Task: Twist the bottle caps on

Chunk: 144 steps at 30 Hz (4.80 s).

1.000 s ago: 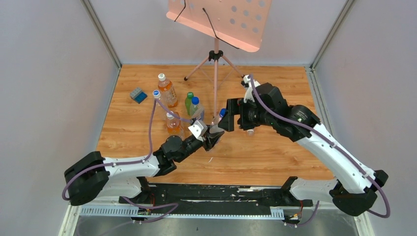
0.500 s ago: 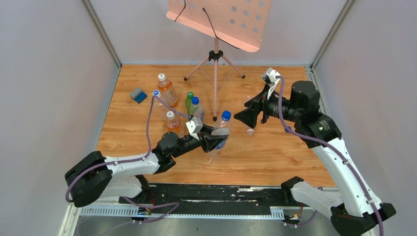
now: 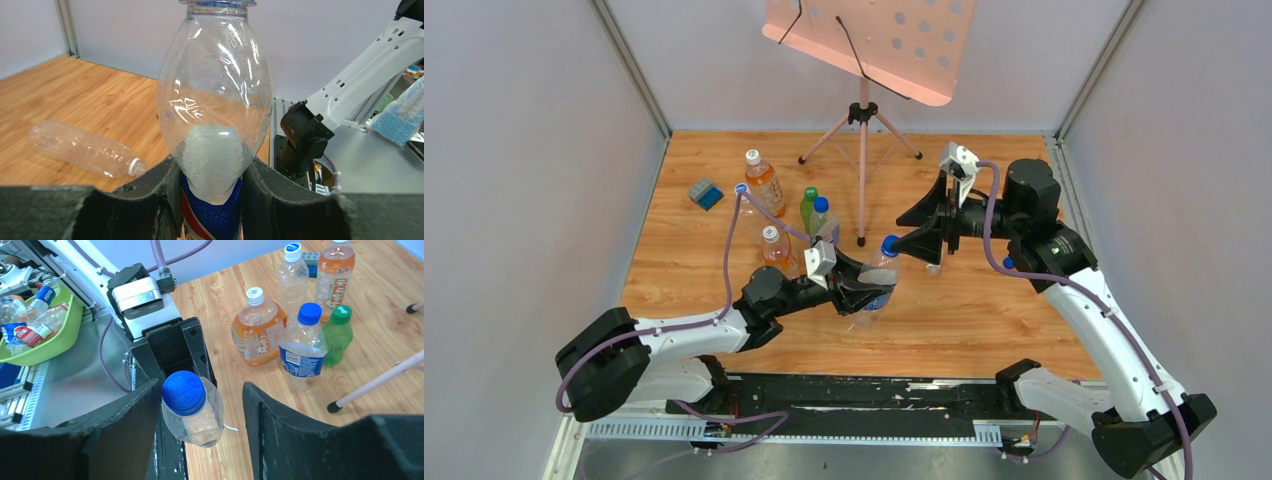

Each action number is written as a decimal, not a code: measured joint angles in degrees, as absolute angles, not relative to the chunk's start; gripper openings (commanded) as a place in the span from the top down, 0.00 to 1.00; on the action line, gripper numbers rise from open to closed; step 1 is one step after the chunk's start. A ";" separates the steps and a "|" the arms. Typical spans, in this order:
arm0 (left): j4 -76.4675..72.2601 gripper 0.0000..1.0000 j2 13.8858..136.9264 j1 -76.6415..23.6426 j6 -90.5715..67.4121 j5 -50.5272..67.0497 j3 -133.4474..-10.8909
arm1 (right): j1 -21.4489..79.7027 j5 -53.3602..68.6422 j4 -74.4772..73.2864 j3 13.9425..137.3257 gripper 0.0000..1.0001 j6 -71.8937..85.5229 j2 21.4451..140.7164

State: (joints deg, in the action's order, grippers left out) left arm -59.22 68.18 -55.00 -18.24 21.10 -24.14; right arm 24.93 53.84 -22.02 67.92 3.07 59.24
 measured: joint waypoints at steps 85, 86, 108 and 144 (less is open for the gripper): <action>-14.39 0.90 57.49 -49.04 -1.02 48.25 -34.81 | 42.30 43.13 -58.15 80.73 0.49 -36.60 59.09; -14.37 0.90 57.49 -49.04 -1.02 48.34 -34.96 | 42.30 43.42 -58.15 80.73 0.50 -36.62 59.20; -11.62 0.85 55.75 -54.52 5.21 22.68 -34.70 | 41.47 28.95 -59.24 85.67 0.99 -3.99 68.34; -2.57 0.90 58.81 -54.96 6.42 36.03 -38.37 | 41.23 42.74 -60.03 75.88 0.31 -33.80 56.60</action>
State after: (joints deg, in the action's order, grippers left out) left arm -2.57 58.81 -54.96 6.42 36.03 -38.37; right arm 41.23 42.74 -60.03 75.88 -33.80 56.60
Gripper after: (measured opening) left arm 0.440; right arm 0.693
